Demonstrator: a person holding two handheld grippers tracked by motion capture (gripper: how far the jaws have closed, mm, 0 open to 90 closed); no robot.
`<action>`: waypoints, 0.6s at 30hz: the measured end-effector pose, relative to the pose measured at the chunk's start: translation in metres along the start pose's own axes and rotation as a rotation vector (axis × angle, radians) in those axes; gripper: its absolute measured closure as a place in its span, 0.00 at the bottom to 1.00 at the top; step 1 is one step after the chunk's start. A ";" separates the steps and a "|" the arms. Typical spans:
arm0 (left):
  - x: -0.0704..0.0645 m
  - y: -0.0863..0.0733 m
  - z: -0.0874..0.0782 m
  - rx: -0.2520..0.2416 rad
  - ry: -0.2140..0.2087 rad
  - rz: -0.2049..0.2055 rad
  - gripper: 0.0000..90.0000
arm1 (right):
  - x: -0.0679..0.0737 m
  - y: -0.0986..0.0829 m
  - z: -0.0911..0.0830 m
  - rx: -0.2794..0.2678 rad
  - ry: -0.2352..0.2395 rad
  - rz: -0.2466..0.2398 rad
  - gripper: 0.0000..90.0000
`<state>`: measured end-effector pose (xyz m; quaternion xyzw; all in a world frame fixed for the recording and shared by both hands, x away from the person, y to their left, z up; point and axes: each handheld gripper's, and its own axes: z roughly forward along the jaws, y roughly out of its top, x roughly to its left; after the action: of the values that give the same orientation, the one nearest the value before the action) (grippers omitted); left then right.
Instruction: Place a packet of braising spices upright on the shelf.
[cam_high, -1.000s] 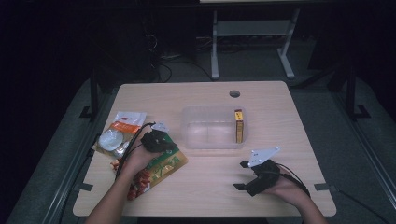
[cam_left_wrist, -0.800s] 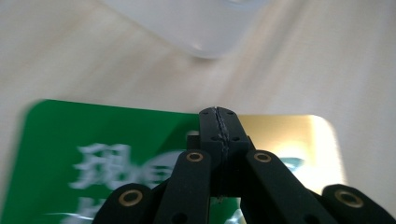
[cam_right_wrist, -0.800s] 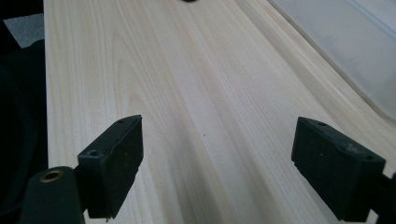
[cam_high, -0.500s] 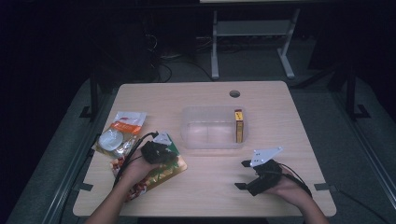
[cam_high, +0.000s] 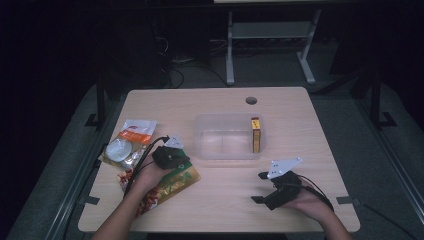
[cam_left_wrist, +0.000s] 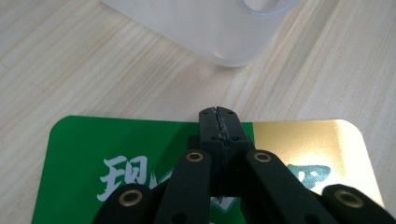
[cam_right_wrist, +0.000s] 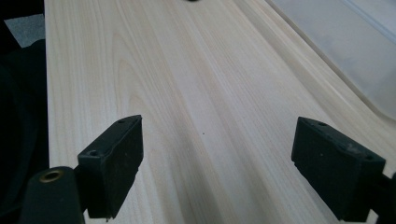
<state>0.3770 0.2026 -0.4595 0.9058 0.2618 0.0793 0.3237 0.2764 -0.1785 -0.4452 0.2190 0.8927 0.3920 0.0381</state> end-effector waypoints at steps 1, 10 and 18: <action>0.000 -0.001 0.000 -0.006 -0.008 -0.009 1.00 | 0.000 0.000 0.000 -0.002 0.001 0.000 0.18; -0.017 -0.007 -0.002 -0.023 -0.101 0.015 1.00 | 0.001 0.002 0.002 0.001 0.002 -0.008 0.18; -0.046 -0.011 -0.002 -0.032 -0.209 0.045 1.00 | 0.000 0.000 0.000 -0.004 -0.001 -0.002 0.18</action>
<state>0.3328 0.1863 -0.4639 0.9095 0.2048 -0.0043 0.3618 0.2765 -0.1783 -0.4448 0.2182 0.8920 0.3938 0.0394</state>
